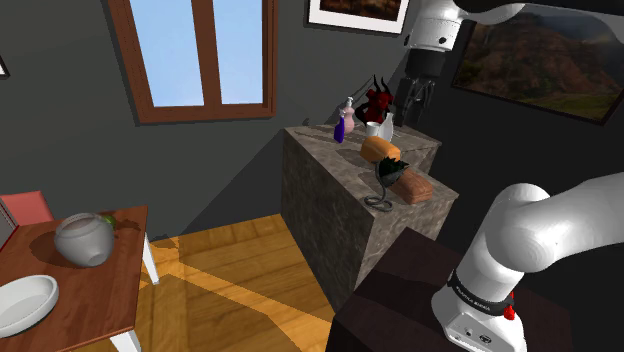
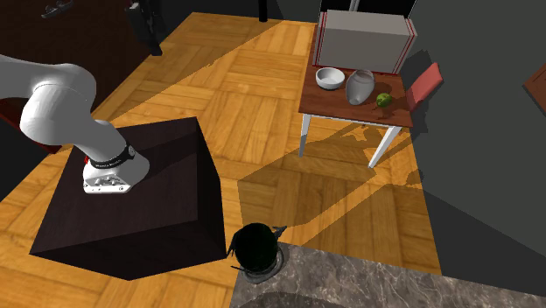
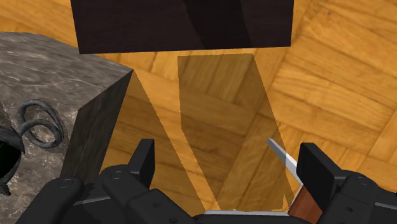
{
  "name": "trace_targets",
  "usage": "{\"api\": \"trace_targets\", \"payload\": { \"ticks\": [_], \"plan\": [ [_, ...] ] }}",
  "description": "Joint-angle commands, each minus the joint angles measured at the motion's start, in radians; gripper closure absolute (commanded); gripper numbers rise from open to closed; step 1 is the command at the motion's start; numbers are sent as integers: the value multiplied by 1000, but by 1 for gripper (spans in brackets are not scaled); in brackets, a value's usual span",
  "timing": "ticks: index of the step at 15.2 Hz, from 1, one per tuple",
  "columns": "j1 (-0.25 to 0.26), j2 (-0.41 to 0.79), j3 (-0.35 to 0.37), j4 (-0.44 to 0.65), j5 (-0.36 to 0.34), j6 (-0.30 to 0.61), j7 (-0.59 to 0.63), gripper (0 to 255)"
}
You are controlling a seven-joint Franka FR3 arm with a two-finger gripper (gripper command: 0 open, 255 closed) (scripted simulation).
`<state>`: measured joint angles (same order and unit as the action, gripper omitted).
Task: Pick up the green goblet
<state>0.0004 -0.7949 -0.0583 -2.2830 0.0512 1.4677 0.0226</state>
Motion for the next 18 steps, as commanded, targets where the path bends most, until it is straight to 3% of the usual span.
{"api": "trace_targets", "payload": {
  "ticks": [1,10,18],
  "plan": [
    [0,0,0,0,0,0,0,0],
    [-52,89,-157,-117,-100,226,-160,0],
    [-81,262,-307,-136,-146,439,-306,0]
  ]
}}
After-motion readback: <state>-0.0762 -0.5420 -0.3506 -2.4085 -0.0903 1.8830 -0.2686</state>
